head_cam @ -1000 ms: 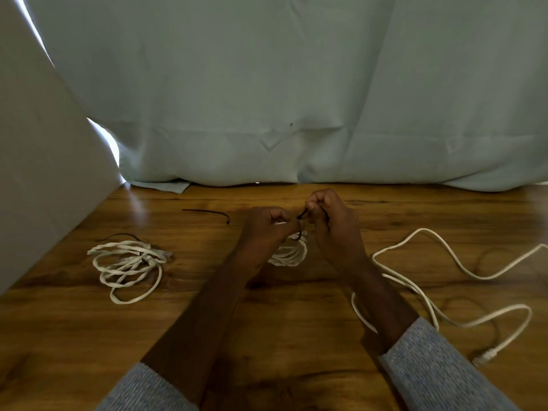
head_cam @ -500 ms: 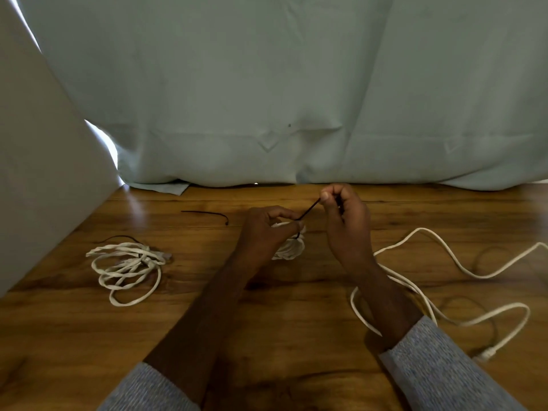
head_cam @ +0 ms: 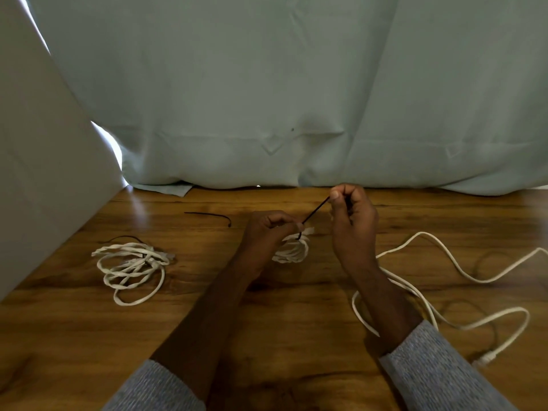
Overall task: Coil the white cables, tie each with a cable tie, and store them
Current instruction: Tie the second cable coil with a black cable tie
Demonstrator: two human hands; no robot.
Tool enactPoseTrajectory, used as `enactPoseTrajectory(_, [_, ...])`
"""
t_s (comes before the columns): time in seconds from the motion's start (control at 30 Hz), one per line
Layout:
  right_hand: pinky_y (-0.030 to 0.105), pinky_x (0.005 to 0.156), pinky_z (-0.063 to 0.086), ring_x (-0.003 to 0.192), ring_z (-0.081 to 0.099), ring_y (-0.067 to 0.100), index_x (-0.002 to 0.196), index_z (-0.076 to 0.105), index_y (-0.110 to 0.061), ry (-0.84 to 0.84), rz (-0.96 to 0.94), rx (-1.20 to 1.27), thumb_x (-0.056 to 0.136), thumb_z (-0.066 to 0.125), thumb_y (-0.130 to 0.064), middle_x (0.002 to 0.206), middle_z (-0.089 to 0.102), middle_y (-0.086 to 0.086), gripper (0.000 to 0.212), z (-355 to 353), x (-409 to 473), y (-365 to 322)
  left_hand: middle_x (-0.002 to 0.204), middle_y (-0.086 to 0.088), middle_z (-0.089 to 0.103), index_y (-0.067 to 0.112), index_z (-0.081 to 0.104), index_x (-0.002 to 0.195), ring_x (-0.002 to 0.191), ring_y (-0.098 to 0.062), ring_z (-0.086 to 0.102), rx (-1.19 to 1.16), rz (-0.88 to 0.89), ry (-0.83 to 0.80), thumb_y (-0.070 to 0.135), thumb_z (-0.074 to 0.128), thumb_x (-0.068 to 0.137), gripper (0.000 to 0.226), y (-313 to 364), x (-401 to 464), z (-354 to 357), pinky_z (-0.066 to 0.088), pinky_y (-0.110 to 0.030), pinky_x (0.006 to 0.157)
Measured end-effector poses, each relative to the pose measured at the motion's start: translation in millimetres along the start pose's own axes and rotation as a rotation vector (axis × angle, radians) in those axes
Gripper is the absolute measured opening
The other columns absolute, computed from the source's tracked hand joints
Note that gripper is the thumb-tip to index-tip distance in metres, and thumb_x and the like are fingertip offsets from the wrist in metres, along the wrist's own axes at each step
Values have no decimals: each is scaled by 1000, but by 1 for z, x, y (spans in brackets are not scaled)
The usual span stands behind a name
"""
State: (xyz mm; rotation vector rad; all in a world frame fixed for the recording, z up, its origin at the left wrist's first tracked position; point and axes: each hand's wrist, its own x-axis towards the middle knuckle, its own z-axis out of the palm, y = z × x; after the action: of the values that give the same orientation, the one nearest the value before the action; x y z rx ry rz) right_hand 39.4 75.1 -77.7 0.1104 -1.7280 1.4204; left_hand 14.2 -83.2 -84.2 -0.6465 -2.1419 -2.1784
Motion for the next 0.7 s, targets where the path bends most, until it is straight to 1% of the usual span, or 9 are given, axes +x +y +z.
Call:
enactPoseTrajectory(0.1, [25, 67, 48, 73, 60, 6, 103, 65, -14, -85, 96, 120, 100, 59, -15, 85, 68, -2, 6, 1, -4, -2, 66, 4, 68, 13, 75, 72, 50, -2, 55, -94, -102, 56, 3, 68, 87, 19, -5, 1, -3, 36, -19, 47])
enactPoseTrajectory(0.2, [22, 70, 52, 82, 66, 8, 114, 67, -15, -270, 185, 160, 95, 64, -23, 94, 72, 1, 21, 5, -10, 3, 66, 3, 66, 20, 75, 67, 52, -3, 54, -136, -125, 94, 8, 67, 89, 27, -9, 4, -6, 34, -20, 46])
enactPoseTrajectory(0.3, [27, 76, 56, 88, 70, 12, 102, 73, -15, -383, 123, 56, 92, 70, -11, 96, 75, -1, 12, 11, -13, 8, 68, -1, 66, 12, 73, 74, 54, -5, 54, -144, -118, 84, 9, 65, 91, 19, -8, 4, -6, 35, -20, 46])
enactPoseTrajectory(0.4, [20, 74, 53, 83, 70, 6, 91, 75, -14, -363, 86, 53, 92, 67, -3, 86, 74, -8, 14, 12, -14, 9, 80, -11, 67, 5, 73, 84, 65, -14, 58, -176, -170, 87, 13, 61, 95, 18, -11, 4, -5, 38, -21, 49])
enactPoseTrajectory(0.47, [20, 71, 52, 79, 69, 7, 90, 77, -13, -352, 99, 53, 95, 65, -6, 81, 74, -7, 14, 10, -13, 10, 85, -14, 68, 10, 75, 87, 74, -23, 60, -183, -162, 78, 20, 60, 94, 20, -13, 4, -5, 40, -25, 55])
enactPoseTrajectory(0.5, [22, 70, 52, 77, 69, 8, 90, 77, -12, -347, 104, 44, 96, 65, -9, 80, 74, -6, 14, 10, -13, 11, 85, -12, 69, 11, 75, 88, 76, -24, 61, -158, -137, 64, 22, 62, 93, 18, -12, 4, -6, 41, -26, 56])
enactPoseTrajectory(0.57, [28, 66, 53, 74, 68, 14, 89, 78, -9, -332, 98, 20, 97, 64, -12, 79, 74, -2, 16, 9, -13, 13, 82, -6, 71, 9, 74, 91, 71, -13, 63, -68, -65, 31, 18, 67, 91, 11, -10, 3, -5, 42, -21, 53])
enactPoseTrajectory(0.63, [34, 65, 52, 73, 68, 22, 87, 76, -6, -309, 77, 2, 98, 64, -13, 77, 72, 5, 18, 9, -13, 14, 76, 2, 71, 9, 73, 87, 62, -2, 62, 3, -4, 21, 10, 73, 86, 2, -8, 2, -1, 43, -15, 53])
enactPoseTrajectory(0.7, [36, 64, 52, 70, 66, 22, 82, 73, -6, -274, 30, -44, 99, 62, -14, 73, 70, 6, 22, 8, -12, 14, 76, 3, 73, 8, 75, 85, 65, -2, 66, 32, 23, 31, 8, 77, 82, 4, -7, 1, 2, 46, -14, 57])
